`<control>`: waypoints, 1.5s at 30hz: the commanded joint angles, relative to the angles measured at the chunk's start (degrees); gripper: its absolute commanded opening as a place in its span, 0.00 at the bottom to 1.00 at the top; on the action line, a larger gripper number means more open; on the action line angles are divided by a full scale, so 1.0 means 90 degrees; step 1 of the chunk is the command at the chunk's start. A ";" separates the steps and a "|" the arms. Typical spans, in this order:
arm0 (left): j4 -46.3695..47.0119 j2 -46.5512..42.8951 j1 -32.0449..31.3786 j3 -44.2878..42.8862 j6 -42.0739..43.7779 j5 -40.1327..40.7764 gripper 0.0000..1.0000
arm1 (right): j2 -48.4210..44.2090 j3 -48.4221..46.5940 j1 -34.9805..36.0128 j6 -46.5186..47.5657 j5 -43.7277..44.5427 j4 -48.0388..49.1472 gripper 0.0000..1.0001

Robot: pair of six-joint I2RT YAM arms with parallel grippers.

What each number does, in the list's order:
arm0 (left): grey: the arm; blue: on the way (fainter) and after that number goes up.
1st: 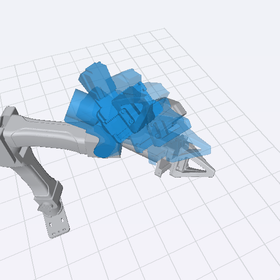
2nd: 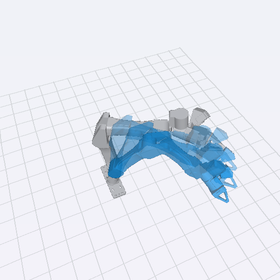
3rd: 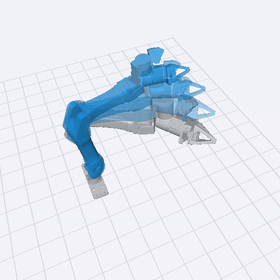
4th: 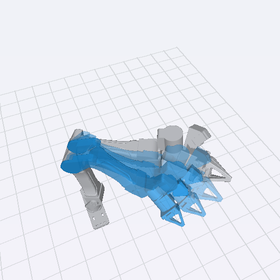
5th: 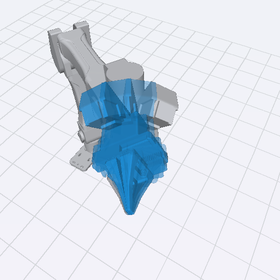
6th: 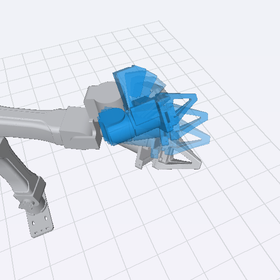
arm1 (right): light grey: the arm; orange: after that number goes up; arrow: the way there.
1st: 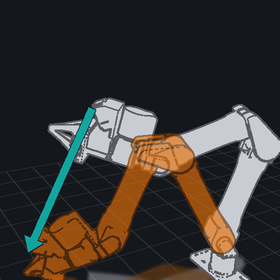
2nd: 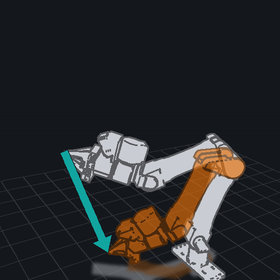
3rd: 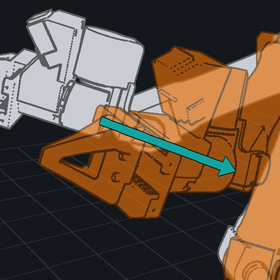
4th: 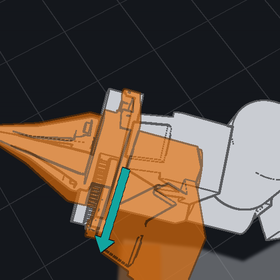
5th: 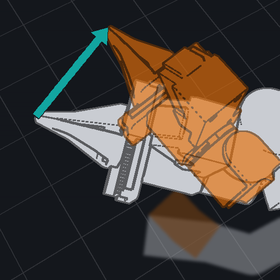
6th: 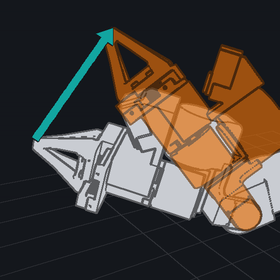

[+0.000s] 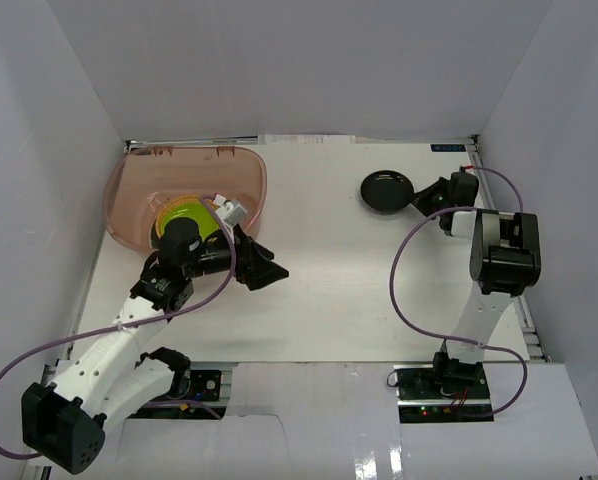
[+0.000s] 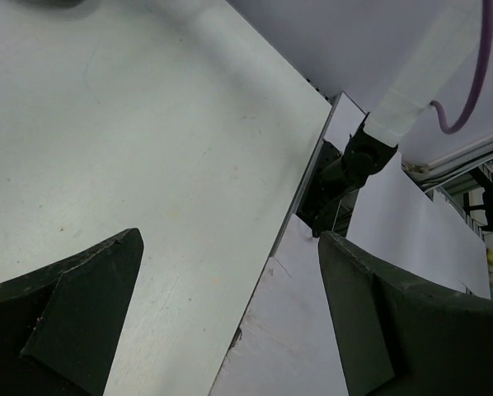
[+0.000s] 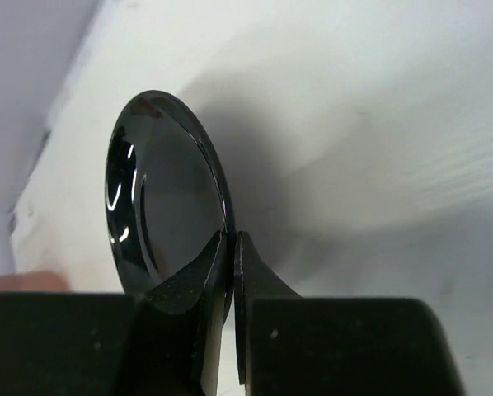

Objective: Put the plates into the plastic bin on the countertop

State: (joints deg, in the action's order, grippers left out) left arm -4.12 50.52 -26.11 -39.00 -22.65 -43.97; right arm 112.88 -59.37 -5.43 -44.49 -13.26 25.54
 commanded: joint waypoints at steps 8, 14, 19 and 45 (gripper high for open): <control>0.0165 -0.1062 -0.0039 -0.0920 0.0056 0.2576 0.98 | -0.1723 -0.2219 0.2183 0.1358 -0.0901 -0.1233 0.08; -0.0743 -0.1628 -0.0029 -0.1252 0.0298 0.6102 0.98 | -0.0661 -0.3830 0.3756 0.1506 -0.0627 -0.1723 0.08; -0.0412 -0.2107 -0.0038 -0.0824 0.0593 0.6769 0.98 | 0.0317 -0.5442 0.4928 0.1584 -0.0111 -0.2319 0.08; -0.0470 -0.2137 0.0049 -0.0373 0.0632 0.7541 0.98 | 0.2576 -0.7750 0.6268 0.1339 0.1366 -0.2594 0.82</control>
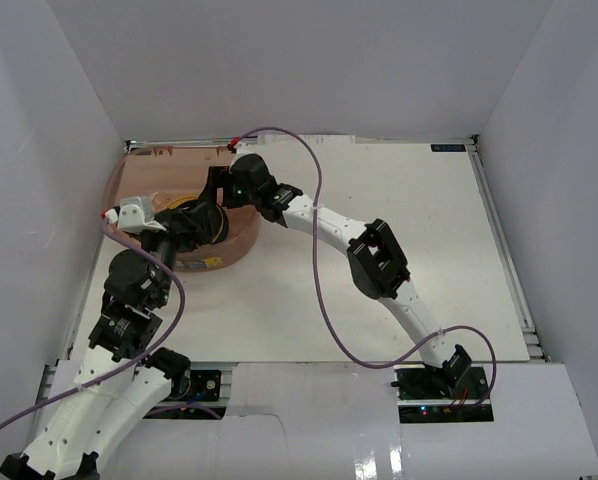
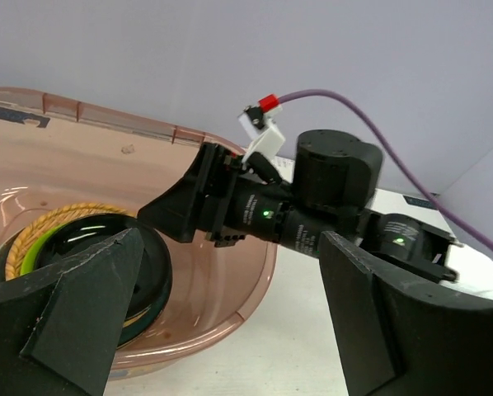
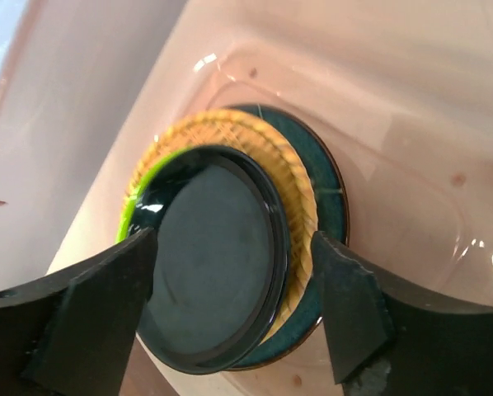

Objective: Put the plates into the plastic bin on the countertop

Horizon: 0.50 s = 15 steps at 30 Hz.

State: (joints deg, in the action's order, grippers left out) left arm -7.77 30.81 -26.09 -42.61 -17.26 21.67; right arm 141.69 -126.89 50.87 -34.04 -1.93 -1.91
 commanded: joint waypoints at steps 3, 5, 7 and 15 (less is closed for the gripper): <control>-0.0074 0.0200 0.0086 0.0027 0.0072 0.0375 0.98 | -0.1656 0.0598 -0.0066 0.0442 -0.0125 0.0660 0.94; -0.0084 0.0317 0.0105 0.0037 0.0091 0.0434 0.98 | -0.2195 0.1215 -0.0144 0.0637 -0.0234 0.0788 0.96; -0.0064 0.0395 0.0115 0.0057 0.0111 0.0551 0.98 | -0.3181 0.2362 -0.0184 0.0842 -0.0254 0.1021 0.90; -0.0952 0.0348 0.0106 -0.0471 -0.0894 -0.1067 0.98 | -0.8097 0.7152 -0.0272 0.2317 0.1240 0.0898 0.90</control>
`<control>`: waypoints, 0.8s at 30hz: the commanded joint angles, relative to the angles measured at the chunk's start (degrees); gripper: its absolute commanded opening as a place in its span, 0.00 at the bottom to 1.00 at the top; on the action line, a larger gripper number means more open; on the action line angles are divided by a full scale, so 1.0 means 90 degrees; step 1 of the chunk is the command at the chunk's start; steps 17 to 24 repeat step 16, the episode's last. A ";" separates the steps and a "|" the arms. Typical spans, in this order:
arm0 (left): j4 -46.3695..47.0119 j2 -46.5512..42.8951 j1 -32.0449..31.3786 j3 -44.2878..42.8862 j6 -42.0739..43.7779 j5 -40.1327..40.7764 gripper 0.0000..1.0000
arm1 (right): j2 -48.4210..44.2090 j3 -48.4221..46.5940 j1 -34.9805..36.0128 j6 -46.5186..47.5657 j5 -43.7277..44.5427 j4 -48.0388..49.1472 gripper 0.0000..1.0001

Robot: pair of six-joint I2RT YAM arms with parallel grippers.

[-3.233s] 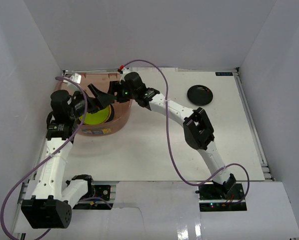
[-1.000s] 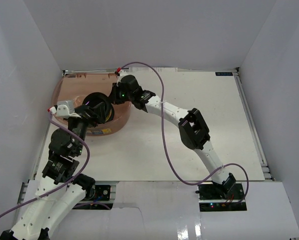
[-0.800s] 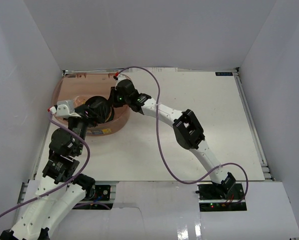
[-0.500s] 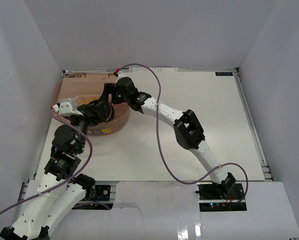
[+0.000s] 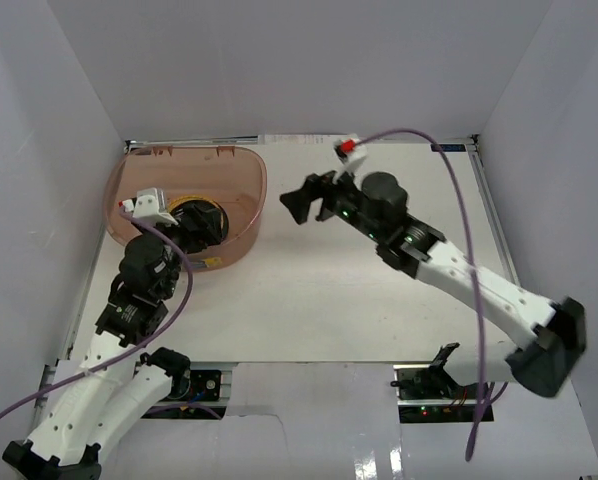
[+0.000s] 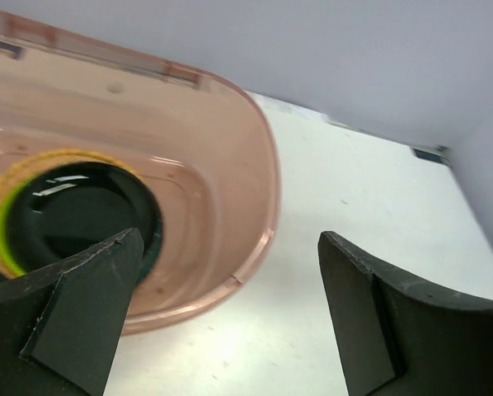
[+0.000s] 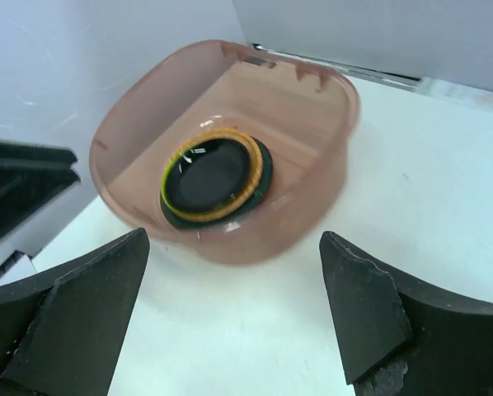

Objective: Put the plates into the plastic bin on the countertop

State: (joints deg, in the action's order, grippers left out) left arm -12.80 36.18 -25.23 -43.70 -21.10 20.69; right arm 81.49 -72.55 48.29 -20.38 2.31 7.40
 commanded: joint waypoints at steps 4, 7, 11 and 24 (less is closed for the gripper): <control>-0.0569 -0.0651 0.0001 -0.0476 -0.0857 -0.2287 0.98 | -0.3825 0.2726 0.0025 0.0634 0.0944 -0.0812 0.90; -0.0794 -0.0826 0.0001 -0.0613 -0.0936 -0.2678 0.98 | -0.5457 0.3607 0.0015 0.0566 0.1724 -0.1445 0.90; -0.1078 -0.0944 0.0001 -0.0574 -0.1043 -0.2758 0.98 | -0.6739 0.4272 0.0015 0.0527 0.2614 -0.1886 0.90; -0.1156 -0.0935 0.0001 -0.0583 -0.1151 -0.2767 0.98 | -0.7024 0.4283 0.0015 0.0584 0.2761 -0.1935 0.90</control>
